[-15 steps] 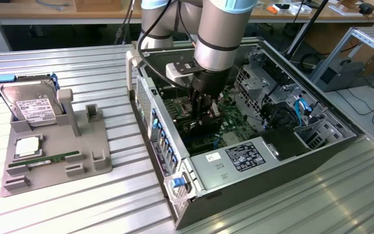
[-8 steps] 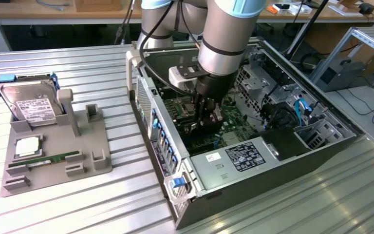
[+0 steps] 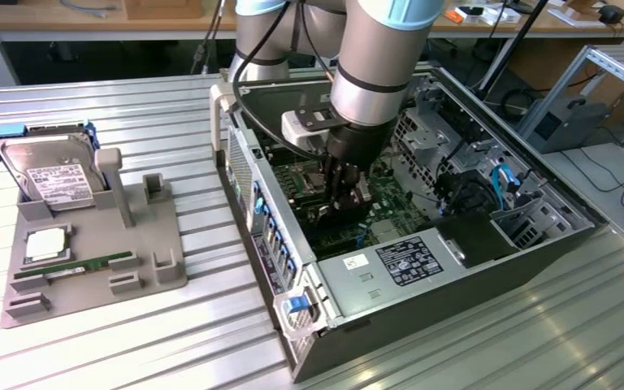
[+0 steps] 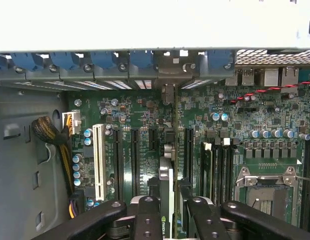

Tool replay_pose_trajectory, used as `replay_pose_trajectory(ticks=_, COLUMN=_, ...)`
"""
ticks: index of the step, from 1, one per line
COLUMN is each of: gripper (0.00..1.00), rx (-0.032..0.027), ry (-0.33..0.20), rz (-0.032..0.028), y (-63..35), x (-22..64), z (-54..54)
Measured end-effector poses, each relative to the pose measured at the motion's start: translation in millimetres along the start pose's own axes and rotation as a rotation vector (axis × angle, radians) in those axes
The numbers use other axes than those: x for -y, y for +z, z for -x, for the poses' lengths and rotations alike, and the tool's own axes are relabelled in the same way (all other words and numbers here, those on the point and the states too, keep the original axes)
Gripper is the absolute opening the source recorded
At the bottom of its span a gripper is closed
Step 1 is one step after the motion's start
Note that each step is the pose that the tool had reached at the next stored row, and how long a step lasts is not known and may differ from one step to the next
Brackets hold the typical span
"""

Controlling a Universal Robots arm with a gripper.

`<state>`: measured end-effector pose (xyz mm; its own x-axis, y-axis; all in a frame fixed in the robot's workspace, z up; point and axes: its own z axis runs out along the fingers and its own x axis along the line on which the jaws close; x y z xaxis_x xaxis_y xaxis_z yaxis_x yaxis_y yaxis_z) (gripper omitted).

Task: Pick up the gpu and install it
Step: 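Insert the gpu into the slot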

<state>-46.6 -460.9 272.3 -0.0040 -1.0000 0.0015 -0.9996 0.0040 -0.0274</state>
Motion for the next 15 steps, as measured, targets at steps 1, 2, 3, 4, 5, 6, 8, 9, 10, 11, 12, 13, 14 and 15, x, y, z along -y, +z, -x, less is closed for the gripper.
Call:
replay_pose_trajectory(ticks=1, gripper=0.25, rx=0.0000, ry=0.000, rz=0.0000, y=0.0, x=0.0, z=0.0)
replay_pose_trajectory(ticks=2, gripper=0.25, rx=0.0000, ry=0.000, rz=0.0000, y=0.0, x=0.0, z=0.0)
replay_pose_trajectory(ticks=3, gripper=0.25, rx=0.0000, ry=0.000, rz=0.0000, y=0.0, x=0.0, z=0.0)
replay_pose_trajectory(ticks=4, gripper=0.25, rx=0.0000, ry=0.000, rz=0.0001, y=0.0, x=0.0, z=0.0)
replay_pose_trajectory(ticks=5, gripper=0.25, rx=0.0000, ry=0.000, rz=0.0000, y=0.0, x=0.0, z=0.0)
replay_pose_trajectory(ticks=6, gripper=0.25, rx=0.0001, ry=0.000, rz=0.0000, y=0.0, x=0.0, z=0.0)
replay_pose_trajectory(ticks=8, gripper=0.25, rx=0.0001, ry=0.000, rz=0.0000, y=0.0, x=0.0, z=0.0)
replay_pose_trajectory(ticks=9, gripper=0.25, rx=0.0001, ry=0.000, rz=0.0000, y=0.0, x=0.0, z=0.0)
replay_pose_trajectory(ticks=10, gripper=0.25, rx=0.0001, ry=0.000, rz=0.0000, y=0.0, x=0.0, z=0.0)
replay_pose_trajectory(ticks=11, gripper=0.25, rx=0.0001, ry=0.000, rz=0.0000, y=0.0, x=0.0, z=0.0)
replay_pose_trajectory(ticks=12, gripper=0.25, rx=0.0001, ry=0.000, rz=0.0000, y=0.0, x=0.0, z=0.0)
replay_pose_trajectory(ticks=13, gripper=0.25, rx=0.0001, ry=0.000, rz=0.0000, y=0.0, x=0.0, z=0.0)
replay_pose_trajectory(ticks=14, gripper=0.25, rx=0.0002, ry=0.000, rz=0.0000, y=0.0, x=0.0, z=0.0)
replay_pose_trajectory(ticks=15, gripper=0.27, rx=0.0007, ry=0.000, rz=-0.0001, y=0.2, x=0.0, z=0.0)
